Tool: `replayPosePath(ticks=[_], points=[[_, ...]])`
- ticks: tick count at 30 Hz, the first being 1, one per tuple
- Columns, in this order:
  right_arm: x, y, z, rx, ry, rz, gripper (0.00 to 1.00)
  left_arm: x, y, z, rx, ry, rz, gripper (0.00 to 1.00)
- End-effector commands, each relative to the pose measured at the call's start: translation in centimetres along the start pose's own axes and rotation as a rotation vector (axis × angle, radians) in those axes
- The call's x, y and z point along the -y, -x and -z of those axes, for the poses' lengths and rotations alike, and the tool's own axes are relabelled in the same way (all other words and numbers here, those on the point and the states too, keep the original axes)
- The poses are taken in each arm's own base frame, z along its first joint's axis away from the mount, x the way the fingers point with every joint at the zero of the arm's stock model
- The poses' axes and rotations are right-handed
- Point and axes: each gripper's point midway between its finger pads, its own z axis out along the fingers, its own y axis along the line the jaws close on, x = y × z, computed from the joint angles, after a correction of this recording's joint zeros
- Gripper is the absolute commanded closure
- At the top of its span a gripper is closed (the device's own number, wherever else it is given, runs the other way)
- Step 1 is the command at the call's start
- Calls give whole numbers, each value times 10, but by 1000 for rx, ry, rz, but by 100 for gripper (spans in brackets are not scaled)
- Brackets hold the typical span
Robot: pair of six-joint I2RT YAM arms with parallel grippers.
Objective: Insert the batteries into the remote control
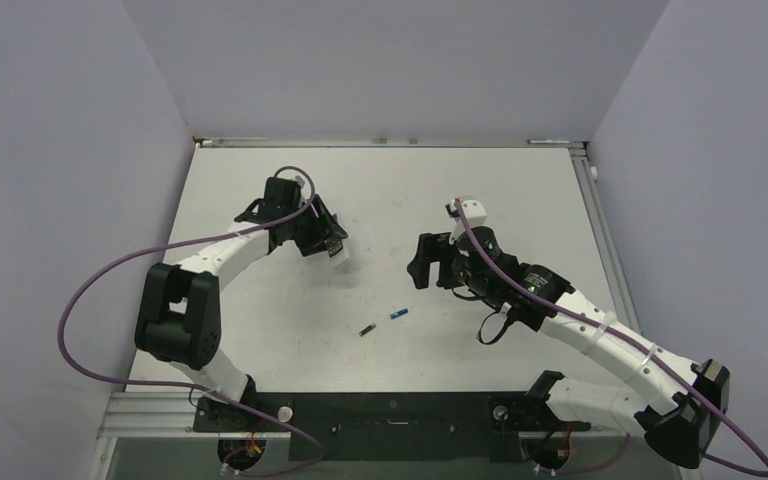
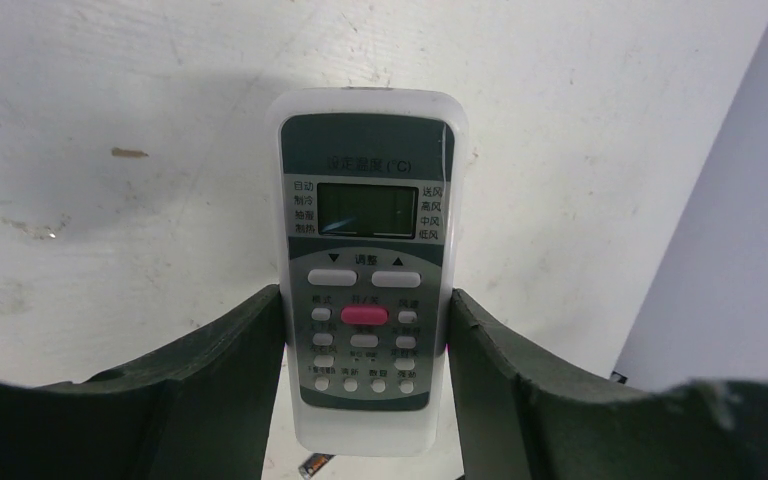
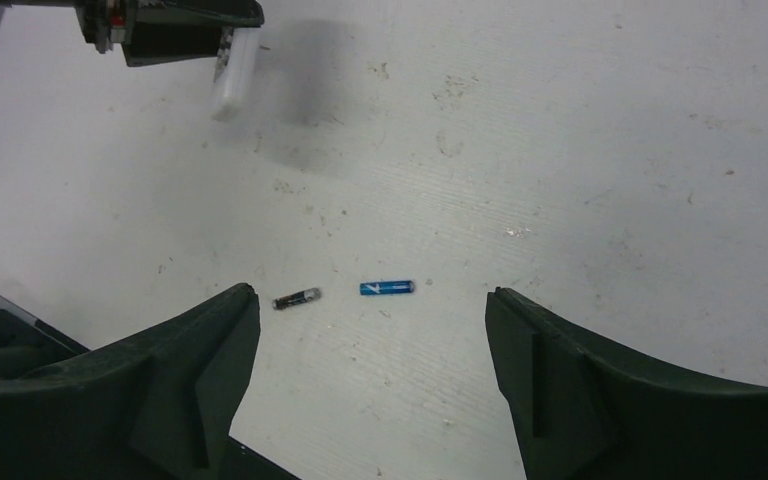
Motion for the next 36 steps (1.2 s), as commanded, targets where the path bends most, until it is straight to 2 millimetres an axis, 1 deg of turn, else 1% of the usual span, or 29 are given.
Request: replayPosePath(ticks=[1,5,8,16,27,36], points=[[-34,9,-4,43,125,-44,20,42,7,24,54,-151,44,100],[-49,7,-8,37,143,-46,22,50,-2,36,60,-174,68,100],[-56,4,-11,32,140,-40,24,55,-8,46,75,-191,95,100],[-80,-3,-24,14,164,-43,27,54,-26,61,107,-188,142,100],[-104,6,-43,36,175,-46,29,71,-51,78,92,-255,211,100],[-116,13,-57,42,177,-41,33,74,-62,82,85,-282,241,100]])
